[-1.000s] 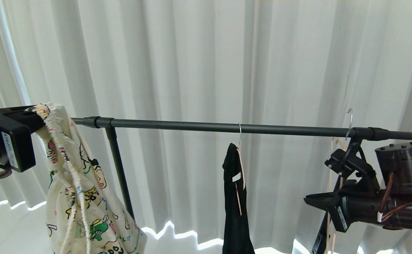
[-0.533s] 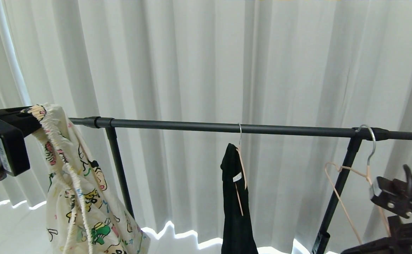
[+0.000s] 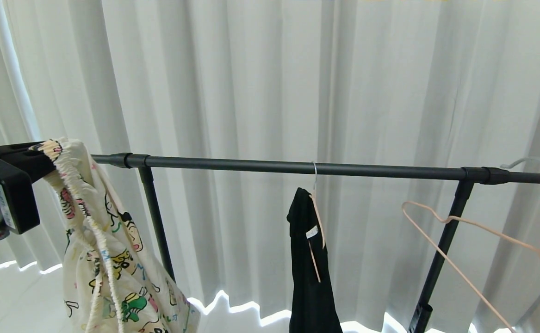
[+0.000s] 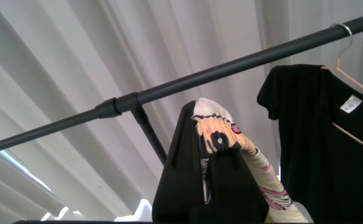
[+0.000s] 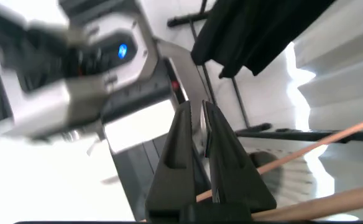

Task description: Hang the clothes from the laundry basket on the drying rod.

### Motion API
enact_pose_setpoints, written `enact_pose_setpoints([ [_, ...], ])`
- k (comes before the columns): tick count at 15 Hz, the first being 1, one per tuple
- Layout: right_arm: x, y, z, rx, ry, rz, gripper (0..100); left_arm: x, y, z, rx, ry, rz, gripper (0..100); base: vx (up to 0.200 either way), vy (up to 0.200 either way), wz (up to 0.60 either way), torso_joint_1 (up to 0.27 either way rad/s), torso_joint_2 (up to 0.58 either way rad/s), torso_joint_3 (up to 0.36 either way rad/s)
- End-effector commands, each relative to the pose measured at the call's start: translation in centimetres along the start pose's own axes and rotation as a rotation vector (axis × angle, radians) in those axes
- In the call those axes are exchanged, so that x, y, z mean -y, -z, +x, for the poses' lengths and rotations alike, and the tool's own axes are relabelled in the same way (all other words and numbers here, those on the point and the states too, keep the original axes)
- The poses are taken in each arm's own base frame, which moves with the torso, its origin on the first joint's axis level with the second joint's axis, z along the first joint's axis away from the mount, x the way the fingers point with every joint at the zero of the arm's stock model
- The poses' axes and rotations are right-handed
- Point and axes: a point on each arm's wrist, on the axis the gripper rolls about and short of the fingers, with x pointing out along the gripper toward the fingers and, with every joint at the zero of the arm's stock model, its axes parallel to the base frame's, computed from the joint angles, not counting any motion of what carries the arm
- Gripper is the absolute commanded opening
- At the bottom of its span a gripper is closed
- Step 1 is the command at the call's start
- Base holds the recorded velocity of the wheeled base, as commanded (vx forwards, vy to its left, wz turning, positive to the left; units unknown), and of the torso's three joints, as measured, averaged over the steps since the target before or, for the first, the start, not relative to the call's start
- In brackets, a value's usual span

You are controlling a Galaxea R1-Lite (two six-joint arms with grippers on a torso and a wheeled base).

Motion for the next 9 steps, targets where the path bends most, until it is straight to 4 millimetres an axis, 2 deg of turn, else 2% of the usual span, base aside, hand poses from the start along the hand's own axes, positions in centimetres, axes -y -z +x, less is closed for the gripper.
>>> enact_pose_setpoints([
  [1, -0.26, -0.28, -0.69, 0.004, 0.0, -0.048, 0, 0.06, 0.14, -0.08, 0.001, 0.01, 0.0, 0, 0.0, 0.0, 0.0, 0.0, 0.0, 0.0],
  [9, -0.66, -0.3, -1.33, 0.049, -0.009, -0.159, 0, 0.24, 0.64, -0.15, -0.007, 0.03, 0.001, 0, 0.0, 0.0, 0.0, 0.0, 0.0, 0.0],
])
